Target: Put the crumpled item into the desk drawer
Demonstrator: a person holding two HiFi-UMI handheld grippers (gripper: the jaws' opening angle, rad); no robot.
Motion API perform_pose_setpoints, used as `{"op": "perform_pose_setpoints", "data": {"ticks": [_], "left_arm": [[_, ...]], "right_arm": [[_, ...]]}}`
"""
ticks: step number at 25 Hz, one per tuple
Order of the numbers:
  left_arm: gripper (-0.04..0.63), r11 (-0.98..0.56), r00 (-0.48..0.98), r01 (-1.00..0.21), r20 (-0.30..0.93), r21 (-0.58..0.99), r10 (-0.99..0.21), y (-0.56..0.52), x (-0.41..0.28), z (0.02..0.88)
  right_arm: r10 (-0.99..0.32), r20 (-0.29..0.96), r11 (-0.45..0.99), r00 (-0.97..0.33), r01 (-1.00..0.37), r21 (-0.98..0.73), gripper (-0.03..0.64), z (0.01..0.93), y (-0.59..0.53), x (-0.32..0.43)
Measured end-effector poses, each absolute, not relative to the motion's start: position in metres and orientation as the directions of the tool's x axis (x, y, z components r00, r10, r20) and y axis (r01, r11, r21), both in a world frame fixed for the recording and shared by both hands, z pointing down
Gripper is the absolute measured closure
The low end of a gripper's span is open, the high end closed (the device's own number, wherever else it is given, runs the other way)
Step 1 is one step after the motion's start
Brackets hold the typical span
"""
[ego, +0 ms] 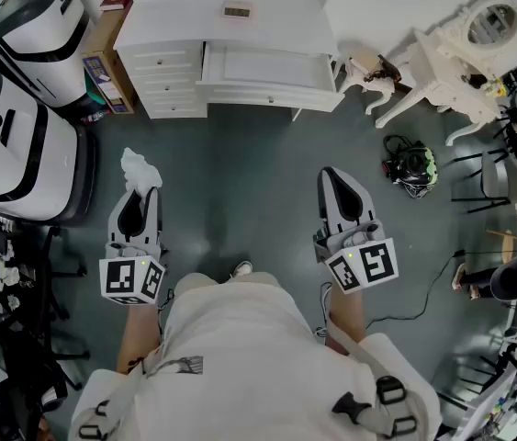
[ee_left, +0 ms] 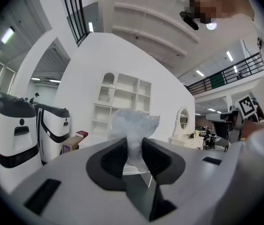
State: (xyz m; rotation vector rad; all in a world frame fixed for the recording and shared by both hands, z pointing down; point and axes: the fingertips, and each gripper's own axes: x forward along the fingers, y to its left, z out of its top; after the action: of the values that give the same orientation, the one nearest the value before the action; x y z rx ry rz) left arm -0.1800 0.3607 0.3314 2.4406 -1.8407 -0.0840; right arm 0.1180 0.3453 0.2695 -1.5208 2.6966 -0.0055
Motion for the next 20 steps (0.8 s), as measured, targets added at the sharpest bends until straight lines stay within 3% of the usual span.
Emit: {"op": "perform_pose_setpoints", "data": {"ticks": [20], "left_arm": [[0.489,-0.267,0.267,-0.962,-0.011,0.056,-0.964,0.347,-0.151,0.301]], "right_arm": [[-0.829,-0.063,0.559,-0.555,-0.824,-0.092,0.607,0.273,0.336,0.144]]}}
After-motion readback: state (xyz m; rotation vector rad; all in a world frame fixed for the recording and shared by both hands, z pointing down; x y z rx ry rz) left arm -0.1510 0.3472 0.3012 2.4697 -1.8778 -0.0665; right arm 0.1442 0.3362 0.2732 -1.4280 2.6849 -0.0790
